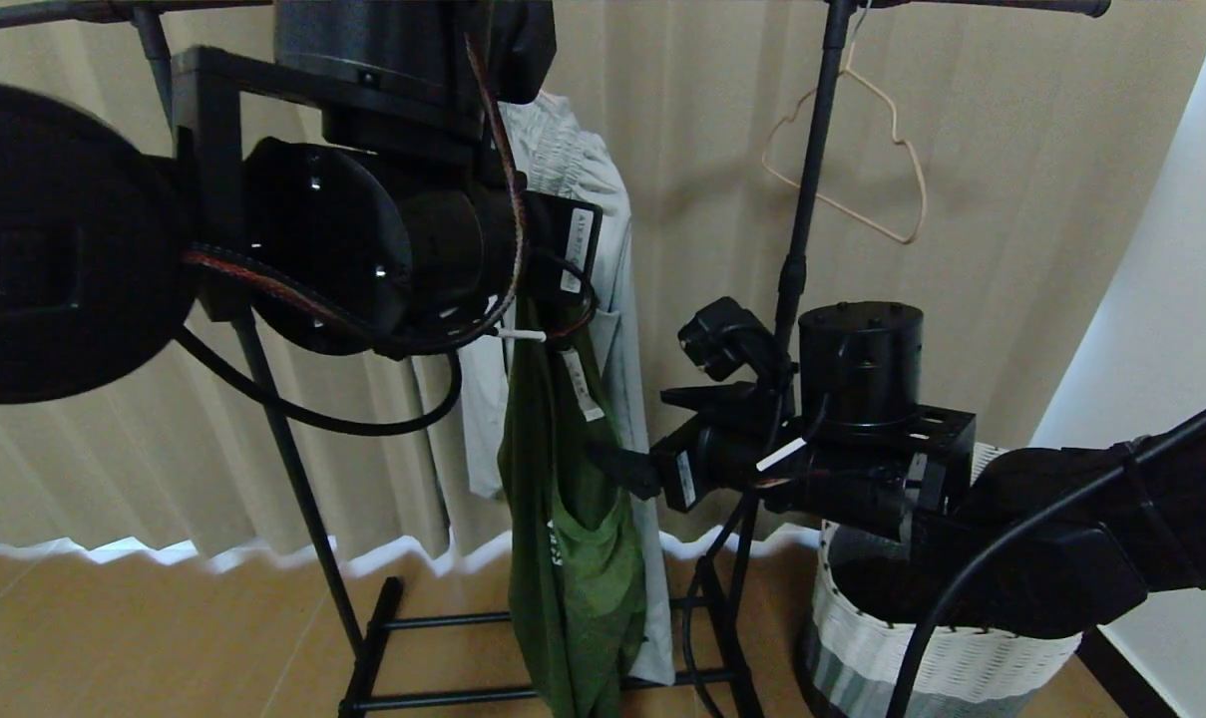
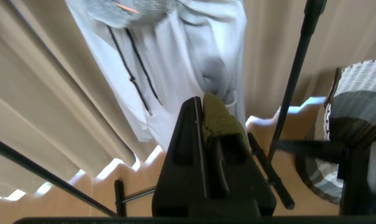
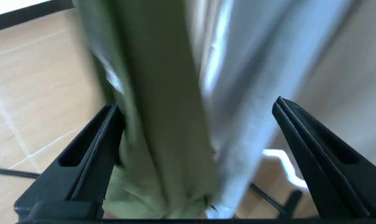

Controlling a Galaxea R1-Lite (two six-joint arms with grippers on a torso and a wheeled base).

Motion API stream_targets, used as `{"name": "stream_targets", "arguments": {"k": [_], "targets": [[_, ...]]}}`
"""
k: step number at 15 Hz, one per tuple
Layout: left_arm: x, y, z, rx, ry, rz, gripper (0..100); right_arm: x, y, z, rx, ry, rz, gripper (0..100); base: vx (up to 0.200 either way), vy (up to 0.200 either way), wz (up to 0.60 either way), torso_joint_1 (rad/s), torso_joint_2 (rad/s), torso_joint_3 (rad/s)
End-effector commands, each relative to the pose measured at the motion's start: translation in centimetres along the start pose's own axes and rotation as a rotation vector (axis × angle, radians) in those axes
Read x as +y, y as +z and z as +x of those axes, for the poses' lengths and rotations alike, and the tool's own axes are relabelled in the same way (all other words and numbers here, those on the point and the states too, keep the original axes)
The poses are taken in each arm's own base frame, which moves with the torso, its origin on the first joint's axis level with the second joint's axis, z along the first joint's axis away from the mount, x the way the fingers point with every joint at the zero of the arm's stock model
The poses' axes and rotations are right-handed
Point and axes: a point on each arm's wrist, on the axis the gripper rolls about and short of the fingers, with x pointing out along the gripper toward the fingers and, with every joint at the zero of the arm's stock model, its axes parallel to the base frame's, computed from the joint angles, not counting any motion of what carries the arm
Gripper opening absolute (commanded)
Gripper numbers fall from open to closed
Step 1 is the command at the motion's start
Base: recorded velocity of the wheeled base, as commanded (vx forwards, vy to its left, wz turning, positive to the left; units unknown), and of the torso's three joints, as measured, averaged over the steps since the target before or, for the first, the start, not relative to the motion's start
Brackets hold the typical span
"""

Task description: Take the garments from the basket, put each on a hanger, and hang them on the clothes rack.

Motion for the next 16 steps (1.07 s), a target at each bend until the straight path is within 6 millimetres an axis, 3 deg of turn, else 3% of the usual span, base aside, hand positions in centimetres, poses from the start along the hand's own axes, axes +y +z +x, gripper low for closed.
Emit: {"name": "stream_targets", "arguments": {"k": [1, 8, 9, 12, 16], "targets": [[0.6, 0.5, -0.9, -0.018, 0.001, -0.011, 0, -0.5, -0.3, -0.1, 0.01, -0.014, 0.005, 100, 0.0, 0.0, 0.0, 0.0, 0.0, 0.0], [1.5, 1.4, -2.3, -0.052, -0.002, -0.009, 0, -1.5, -1.4, -1.2, 0.047, -0.075, 0.017, 100, 0.0, 0.0, 0.0, 0.0, 0.0, 0.0], [1.6, 1.4, -2.5, -0.053, -0.002, -0.008, 0, -1.7, -1.3, -2.0, 0.041, -0.083, 0.018, 0, 0.0, 0.0, 0.0, 0.0, 0.0, 0.0], [2.1, 0.8, -2.9, -0.032, 0.002, 0.008, 0, -2.6, -0.5, -4.3, 0.009, -0.123, 0.025, 0, 0.0, 0.0, 0.0, 0.0, 0.0, 0.0], [4.2, -1.0, -4.3, 0.007, 0.022, 0.057, 0, -4.1, 2.0, -8.2, -0.104, -0.192, 0.031, 0, 0.0, 0.0, 0.0, 0.0, 0.0, 0.0]]}}
